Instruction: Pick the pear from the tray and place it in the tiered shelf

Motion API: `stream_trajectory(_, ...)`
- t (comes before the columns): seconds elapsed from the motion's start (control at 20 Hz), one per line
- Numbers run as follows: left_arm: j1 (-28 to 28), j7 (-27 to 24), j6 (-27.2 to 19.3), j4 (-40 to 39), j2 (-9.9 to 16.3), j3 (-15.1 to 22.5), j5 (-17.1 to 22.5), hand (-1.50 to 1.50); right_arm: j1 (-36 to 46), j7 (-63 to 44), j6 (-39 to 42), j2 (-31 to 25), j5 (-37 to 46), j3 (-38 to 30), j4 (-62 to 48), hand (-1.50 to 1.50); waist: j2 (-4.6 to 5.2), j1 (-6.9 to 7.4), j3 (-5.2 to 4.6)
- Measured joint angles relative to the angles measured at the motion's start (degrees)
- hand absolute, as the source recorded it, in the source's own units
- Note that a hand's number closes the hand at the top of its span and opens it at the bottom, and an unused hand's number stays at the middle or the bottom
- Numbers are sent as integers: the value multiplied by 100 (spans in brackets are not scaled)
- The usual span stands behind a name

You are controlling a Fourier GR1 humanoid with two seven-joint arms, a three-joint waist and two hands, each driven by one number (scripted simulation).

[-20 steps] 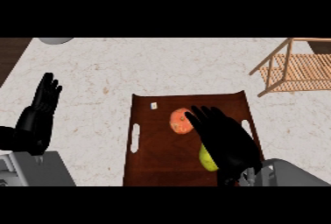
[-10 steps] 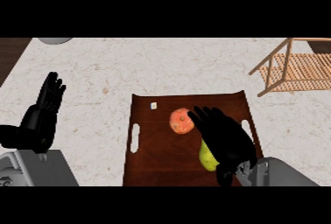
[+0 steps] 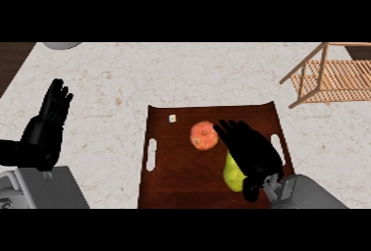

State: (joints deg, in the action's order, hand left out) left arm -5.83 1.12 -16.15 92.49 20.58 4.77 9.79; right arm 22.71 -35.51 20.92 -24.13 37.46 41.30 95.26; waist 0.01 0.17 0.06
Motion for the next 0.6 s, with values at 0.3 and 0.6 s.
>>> stream_trajectory(0.3, -9, 27, -3, 51, -25, 8, -33, 0, -58, 612, -171, 220, 353, -178, -534, -150, -3, 7, 2)
stream_trajectory(0.6, -29, 47, 18, 62, -40, 7, -51, 0, -253, 841, -184, 510, 670, -217, -857, -150, -19, -1, -16)
